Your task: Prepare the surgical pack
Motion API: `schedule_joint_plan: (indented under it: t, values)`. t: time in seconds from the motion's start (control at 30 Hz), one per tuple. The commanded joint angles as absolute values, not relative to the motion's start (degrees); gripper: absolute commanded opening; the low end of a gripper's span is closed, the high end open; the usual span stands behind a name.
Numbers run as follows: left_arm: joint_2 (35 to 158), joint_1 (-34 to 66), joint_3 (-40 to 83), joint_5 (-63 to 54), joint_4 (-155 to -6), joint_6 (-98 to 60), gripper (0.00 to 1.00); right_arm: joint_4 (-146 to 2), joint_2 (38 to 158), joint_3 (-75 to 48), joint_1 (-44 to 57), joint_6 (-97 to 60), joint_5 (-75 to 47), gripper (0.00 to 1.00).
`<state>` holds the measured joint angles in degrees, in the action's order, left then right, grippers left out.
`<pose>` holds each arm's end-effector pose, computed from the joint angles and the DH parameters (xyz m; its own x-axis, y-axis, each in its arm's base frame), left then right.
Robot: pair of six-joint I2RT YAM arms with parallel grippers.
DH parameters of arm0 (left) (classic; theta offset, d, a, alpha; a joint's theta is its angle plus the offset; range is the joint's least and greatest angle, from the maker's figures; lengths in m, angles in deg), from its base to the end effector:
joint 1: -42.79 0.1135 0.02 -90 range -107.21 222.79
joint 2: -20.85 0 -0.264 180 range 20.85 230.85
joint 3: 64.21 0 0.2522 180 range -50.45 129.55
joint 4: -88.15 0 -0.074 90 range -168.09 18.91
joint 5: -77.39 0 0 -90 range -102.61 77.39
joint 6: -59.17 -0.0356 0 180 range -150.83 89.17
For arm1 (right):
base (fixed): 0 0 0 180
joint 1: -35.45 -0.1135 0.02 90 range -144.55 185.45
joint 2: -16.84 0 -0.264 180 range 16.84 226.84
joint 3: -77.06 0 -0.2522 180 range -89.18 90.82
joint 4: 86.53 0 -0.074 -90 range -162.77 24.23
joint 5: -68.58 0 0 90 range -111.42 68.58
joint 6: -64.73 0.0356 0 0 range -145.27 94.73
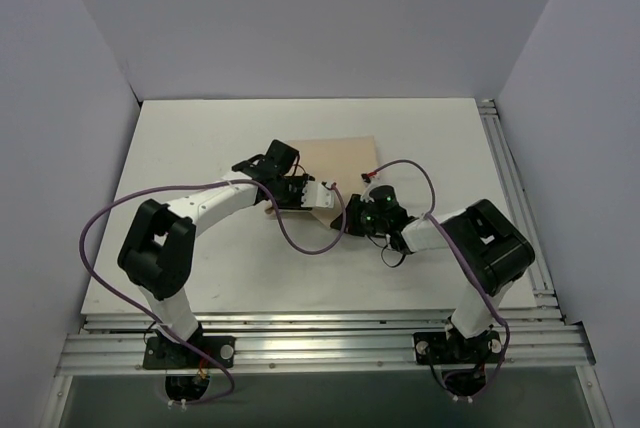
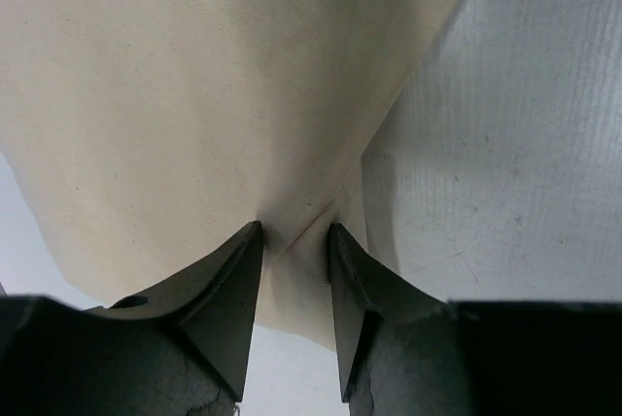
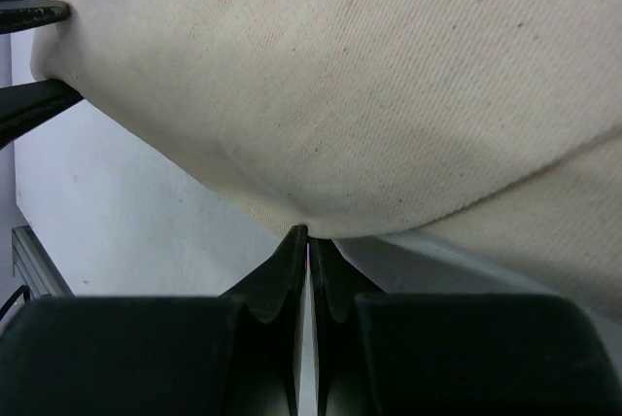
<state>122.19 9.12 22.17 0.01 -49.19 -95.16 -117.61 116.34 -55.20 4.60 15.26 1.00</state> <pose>0.3068 -0.2137 0.2154 0.2709 0.8763 -0.3983 0.9100 -0.0983 0.4027 0.2675 0.1756 0.1380 -0.7376 0.2592 -0.6236 -0.3961 0.5818 0.7103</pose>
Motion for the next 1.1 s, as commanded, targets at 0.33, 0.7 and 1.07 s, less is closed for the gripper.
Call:
schedule_joint_plan:
  t: [0.33, 0.7, 1.07]
  values:
    - [121.83, 9.04, 23.98, 2.06, -45.34, -97.97, 0.34, -122.43, 120.55, -54.55, 4.51, 17.97, 2.67, 0.00]
    - [117.17, 9.04, 20.49, 2.78, -47.21, -101.23, 0.56, -123.05, 121.61, -53.58, 4.51, 18.32, 3.02, 0.00]
    - [119.81, 8.52, 17.93, 0.14, -51.90, -104.57, 0.52, -123.75, 122.13, -53.49, 4.60, 18.67, 2.75, 0.00]
